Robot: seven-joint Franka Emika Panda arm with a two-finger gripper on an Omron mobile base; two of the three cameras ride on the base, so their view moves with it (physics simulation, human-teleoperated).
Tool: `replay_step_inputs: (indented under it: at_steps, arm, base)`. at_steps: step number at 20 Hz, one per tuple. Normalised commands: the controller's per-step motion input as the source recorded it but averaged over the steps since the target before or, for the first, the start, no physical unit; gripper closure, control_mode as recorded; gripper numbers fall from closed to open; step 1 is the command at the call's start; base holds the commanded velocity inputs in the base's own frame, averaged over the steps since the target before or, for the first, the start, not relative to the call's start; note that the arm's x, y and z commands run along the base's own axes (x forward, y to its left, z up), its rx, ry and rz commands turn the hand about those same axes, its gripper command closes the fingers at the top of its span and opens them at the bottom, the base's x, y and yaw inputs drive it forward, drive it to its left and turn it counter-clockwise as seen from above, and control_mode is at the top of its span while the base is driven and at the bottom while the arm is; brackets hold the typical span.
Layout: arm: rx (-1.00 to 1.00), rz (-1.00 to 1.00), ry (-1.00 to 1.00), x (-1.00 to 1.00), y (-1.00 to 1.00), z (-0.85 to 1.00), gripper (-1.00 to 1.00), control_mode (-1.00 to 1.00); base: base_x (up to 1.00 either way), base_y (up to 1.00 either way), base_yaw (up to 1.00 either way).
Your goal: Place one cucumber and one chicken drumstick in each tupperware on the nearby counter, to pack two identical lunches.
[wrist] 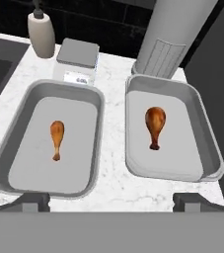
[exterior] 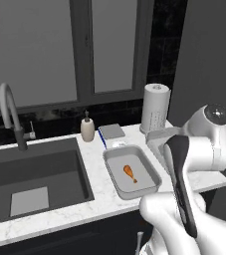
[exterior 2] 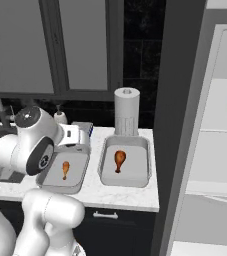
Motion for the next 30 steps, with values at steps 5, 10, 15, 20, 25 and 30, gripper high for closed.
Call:
replay_step_inputs:
  at_steps: [5,10,15,20,25,30]
  arm:
    - [-0.01,0.01,-0.03,-0.2,0.05,0.0,-1.0,1.0]
    - [0.0,0.0,0.0,0.0,0.0,0.0,-1.0,1.0]
    - [0.0,0.0,0.0,0.0,0.0,0.0,-1.0,1.0]
    - [0.0,0.0,0.0,0.0,0.0,0.0,-1.0,1.0]
    - [0.0,0.0,0.0,0.0,0.0,0.0,-1.0,1.0]
    - [0.0,0.0,0.0,0.0,0.0,0.0,-1.0,1.0]
  base:
    - [-0.8,0.02,0.0]
    - [-1.0,-0.55,-0.1]
    - [-0.55,-0.94,-0.11]
    - [-0.11,-1.0,-0.04]
    - [0.12,-0.94,0.0]
    - [0.49,-0.37,0.0]
